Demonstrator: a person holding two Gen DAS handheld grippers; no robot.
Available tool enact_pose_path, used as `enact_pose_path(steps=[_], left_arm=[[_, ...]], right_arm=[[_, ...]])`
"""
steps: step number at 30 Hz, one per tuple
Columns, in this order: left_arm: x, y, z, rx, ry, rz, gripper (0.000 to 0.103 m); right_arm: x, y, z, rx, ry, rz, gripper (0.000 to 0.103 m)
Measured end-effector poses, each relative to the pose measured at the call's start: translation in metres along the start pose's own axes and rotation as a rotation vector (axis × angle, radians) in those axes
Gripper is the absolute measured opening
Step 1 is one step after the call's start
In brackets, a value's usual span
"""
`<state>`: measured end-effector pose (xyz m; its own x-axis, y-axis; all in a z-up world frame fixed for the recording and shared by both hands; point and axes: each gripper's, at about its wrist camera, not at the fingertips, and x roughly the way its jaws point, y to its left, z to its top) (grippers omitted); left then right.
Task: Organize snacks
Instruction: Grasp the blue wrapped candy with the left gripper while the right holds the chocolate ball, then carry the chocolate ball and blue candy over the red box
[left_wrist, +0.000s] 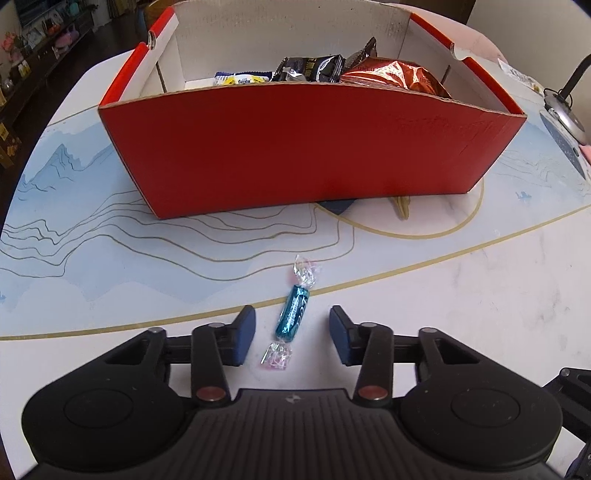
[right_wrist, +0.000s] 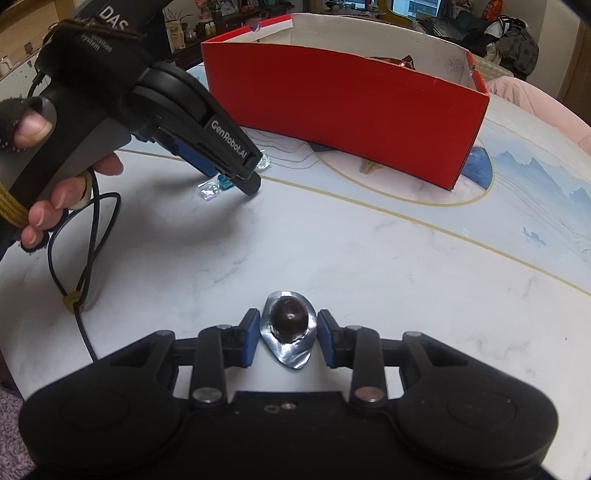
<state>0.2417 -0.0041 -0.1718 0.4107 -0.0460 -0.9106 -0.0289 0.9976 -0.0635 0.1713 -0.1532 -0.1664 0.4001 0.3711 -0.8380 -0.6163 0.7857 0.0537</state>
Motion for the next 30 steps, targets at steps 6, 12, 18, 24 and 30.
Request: enact_pose_path(steps=[6, 12, 18, 24, 30], left_arm=[[-0.001, -0.003, -0.002, 0.016, -0.016, 0.008, 0.011], [-0.007, -0.006, -0.009, 0.013, -0.043, -0.006, 0.011], [-0.027, -0.001, -0.01, -0.028, -0.063, -0.025, 0.011], [-0.061, -0.004, -0.01, -0.007, -0.134, -0.007, 0.011], [-0.092, 0.0, -0.003, -0.034, -0.192, -0.024, 0.011]], right_arm=[[-0.005, 0.0, 0.0, 0.011, -0.003, -0.014, 0.031], [-0.009, -0.002, 0.0, 0.031, -0.007, -0.057, 0.031], [-0.022, -0.011, 0.007, 0.076, -0.042, -0.061, 0.031], [-0.043, -0.018, 0.024, 0.101, -0.112, -0.066, 0.031], [-0.065, -0.023, 0.045, 0.1, -0.188, -0.082, 0.031]])
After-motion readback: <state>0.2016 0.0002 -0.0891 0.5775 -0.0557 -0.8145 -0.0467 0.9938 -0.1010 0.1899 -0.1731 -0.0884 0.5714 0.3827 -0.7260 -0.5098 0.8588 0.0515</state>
